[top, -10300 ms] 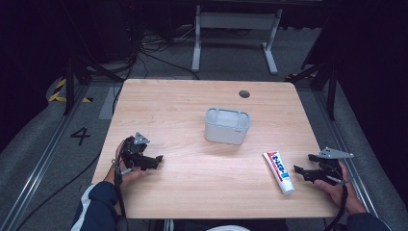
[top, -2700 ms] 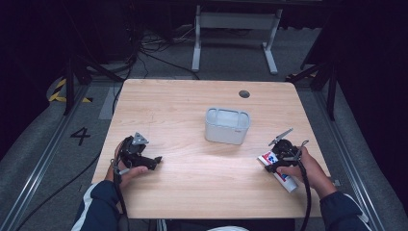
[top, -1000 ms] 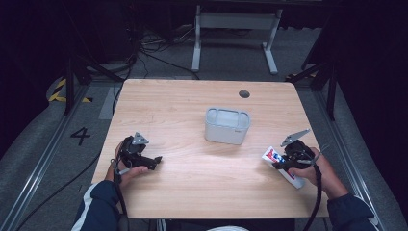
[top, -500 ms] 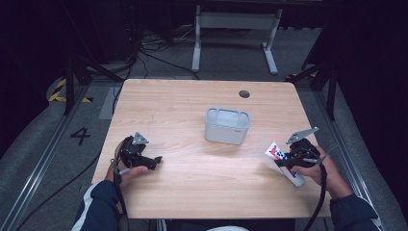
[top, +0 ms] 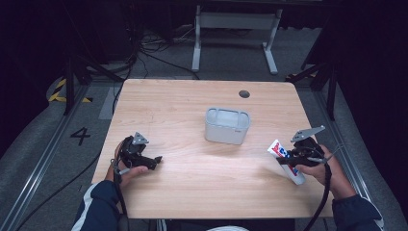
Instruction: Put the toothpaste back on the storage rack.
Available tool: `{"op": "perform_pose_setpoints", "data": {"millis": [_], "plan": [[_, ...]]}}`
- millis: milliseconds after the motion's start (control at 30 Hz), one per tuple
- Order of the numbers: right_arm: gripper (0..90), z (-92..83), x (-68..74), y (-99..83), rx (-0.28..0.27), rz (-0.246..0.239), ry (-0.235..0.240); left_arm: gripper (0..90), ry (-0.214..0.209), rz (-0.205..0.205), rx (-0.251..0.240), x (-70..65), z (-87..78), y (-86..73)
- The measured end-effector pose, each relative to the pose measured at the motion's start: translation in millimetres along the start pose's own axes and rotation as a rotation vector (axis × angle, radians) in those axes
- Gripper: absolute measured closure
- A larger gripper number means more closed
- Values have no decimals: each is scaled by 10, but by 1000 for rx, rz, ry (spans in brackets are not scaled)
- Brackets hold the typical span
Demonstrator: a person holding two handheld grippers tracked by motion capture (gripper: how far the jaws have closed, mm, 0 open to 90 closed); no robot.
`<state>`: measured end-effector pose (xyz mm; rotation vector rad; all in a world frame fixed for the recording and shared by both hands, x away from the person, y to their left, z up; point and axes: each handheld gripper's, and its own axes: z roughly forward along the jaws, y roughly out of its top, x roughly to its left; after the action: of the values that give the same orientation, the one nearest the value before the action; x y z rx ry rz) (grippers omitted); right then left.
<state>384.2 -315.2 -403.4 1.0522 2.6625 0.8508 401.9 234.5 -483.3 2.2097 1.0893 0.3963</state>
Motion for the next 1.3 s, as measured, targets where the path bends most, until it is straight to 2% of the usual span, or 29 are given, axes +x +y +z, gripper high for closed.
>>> {"op": "perform_pose_setpoints", "data": {"millis": [267, 1300], "plan": [[667, -29, -1, 0, -8, 4, 4, 1, -1, 0, -1, 0, 0, 0], [669, -187, 4, 27, -102, 12, 8, 1, 0, 0, 0, 0, 0, 0]]}}
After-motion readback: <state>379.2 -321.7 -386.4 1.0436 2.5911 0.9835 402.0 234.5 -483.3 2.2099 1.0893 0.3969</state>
